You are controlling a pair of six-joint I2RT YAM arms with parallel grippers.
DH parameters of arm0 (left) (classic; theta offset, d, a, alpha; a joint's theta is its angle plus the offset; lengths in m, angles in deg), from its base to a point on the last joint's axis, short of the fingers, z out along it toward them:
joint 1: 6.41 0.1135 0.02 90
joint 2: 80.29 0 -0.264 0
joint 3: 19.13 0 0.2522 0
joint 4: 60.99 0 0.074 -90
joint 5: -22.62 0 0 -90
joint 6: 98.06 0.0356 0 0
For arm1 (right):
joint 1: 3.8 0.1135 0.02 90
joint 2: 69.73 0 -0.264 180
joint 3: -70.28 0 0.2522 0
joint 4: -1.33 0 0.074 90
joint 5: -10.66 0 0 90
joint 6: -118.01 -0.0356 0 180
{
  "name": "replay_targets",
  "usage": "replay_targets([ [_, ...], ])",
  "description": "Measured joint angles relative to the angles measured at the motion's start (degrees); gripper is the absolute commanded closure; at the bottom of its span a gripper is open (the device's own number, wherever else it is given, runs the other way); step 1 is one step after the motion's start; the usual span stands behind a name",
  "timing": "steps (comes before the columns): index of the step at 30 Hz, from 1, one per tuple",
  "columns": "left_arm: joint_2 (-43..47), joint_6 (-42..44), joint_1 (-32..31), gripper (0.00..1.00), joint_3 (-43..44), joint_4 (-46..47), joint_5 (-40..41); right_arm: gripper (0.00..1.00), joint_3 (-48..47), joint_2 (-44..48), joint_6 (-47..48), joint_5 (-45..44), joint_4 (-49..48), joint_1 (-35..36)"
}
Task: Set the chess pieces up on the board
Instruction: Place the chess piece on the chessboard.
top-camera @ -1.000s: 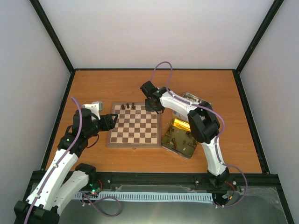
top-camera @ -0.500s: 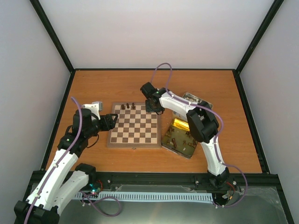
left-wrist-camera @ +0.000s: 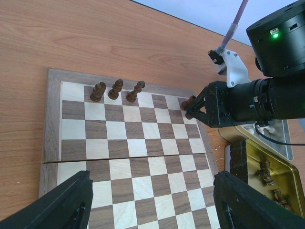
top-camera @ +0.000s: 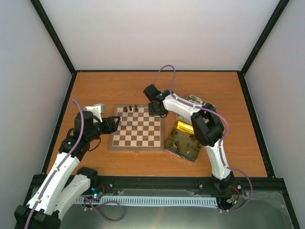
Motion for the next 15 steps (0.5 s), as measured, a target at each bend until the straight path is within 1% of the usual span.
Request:
replay_targets([
  [2, 0.0, 0.0, 0.0, 0.3, 0.0, 0.0, 0.0, 0.8, 0.1, 0.1, 0.1, 0.4, 0.2, 0.0],
  [4, 0.0, 0.0, 0.0, 0.3, 0.0, 0.0, 0.0, 0.73, 0.1, 0.1, 0.2, 0.8, 0.7, 0.0],
  [9, 0.0, 0.0, 0.0, 0.3, 0.0, 0.0, 0.0, 0.65, 0.2, 0.5, 0.5, 1.4, 1.6, 0.0],
  [13, 0.0, 0.0, 0.0, 0.3, 0.0, 0.0, 0.0, 0.64, 1.7, 4.5, 0.5, 1.3, 2.3, 0.0],
  [15, 0.0, 0.0, 0.0, 0.29, 0.0, 0.0, 0.0, 0.64, 4.9, 9.4, 0.3, 0.5, 1.9, 0.0],
])
